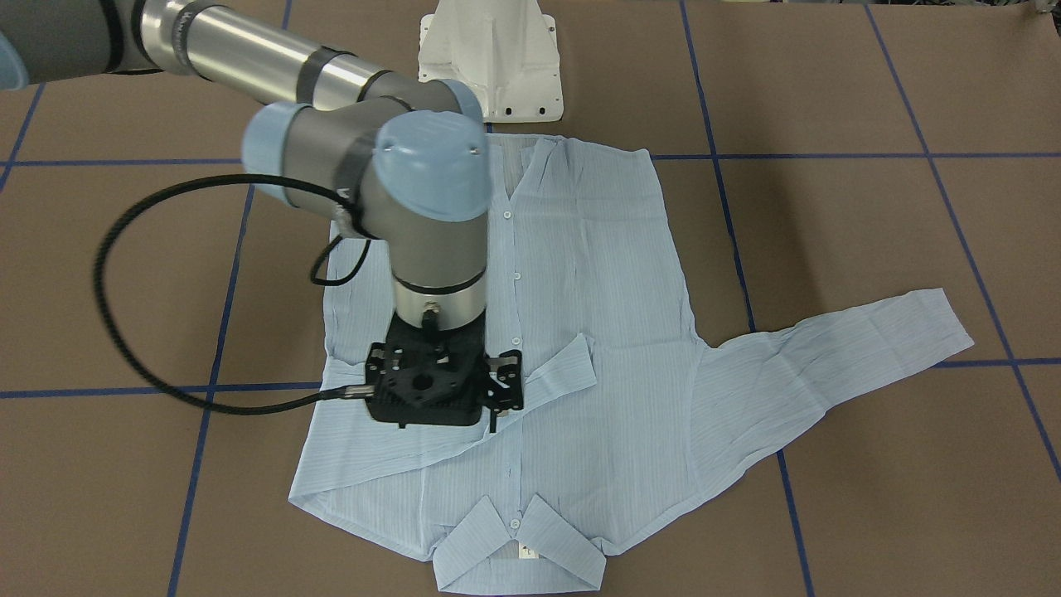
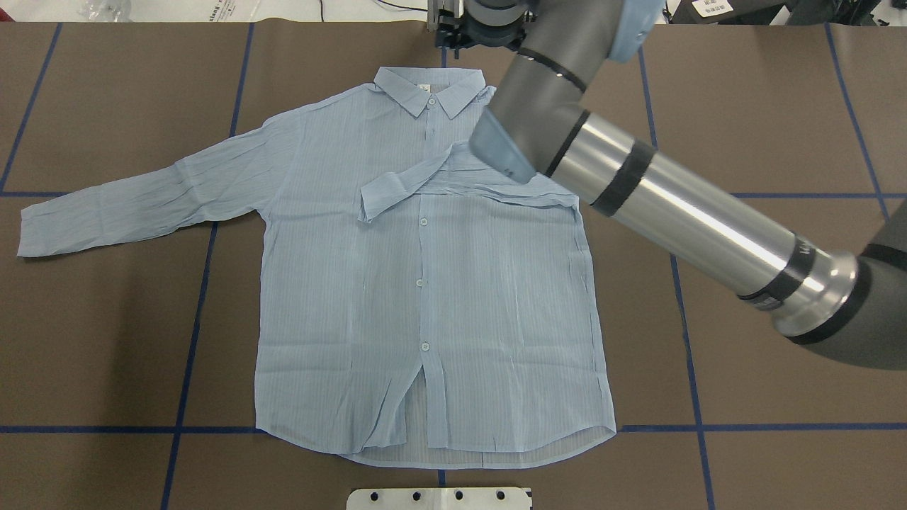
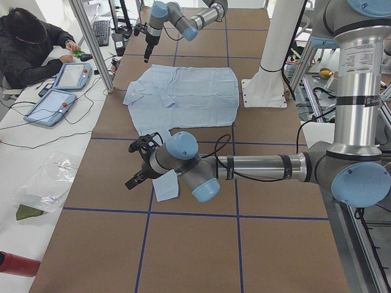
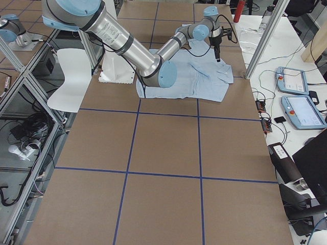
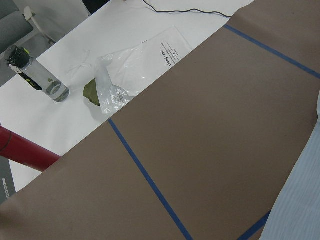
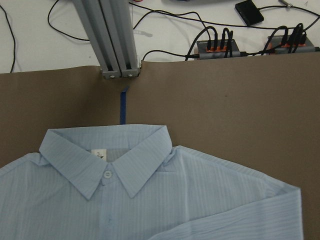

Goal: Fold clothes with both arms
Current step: 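Release the sleeve and withdraw the right gripper while the left gripper grasps the other cuff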

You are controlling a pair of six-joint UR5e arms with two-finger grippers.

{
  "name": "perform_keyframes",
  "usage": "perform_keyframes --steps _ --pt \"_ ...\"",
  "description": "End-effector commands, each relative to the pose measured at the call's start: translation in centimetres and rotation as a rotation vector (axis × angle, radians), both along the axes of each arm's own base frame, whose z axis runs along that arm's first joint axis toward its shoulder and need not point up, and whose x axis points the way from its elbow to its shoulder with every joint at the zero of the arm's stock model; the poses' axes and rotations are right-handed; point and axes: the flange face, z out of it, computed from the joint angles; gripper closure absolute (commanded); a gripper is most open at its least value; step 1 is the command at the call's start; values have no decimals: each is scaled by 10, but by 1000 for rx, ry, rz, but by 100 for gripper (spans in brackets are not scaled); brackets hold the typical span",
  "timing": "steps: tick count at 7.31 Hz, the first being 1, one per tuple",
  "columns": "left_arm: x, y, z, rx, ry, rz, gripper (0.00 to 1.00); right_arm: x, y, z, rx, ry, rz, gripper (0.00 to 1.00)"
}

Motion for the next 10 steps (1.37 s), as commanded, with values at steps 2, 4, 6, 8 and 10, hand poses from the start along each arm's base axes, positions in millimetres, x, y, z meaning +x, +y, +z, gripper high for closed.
perform_keyframes --steps 2,4,6,8,10 --pt "91 16 52 -197 238 -36 0 186 23 112 113 -8 -162 0" --pt "133 33 79 -257 355 -93 7 275 52 181 148 -23 -262 0" --pt "169 44 89 -314 377 -102 24 313 76 205 147 -42 -268 0" --pt "188 62 101 -358 367 -65 30 313 77 206 144 -41 -266 0" --pt "188 80 113 -375 349 -49 29 314 77 207 143 -39 -265 0"
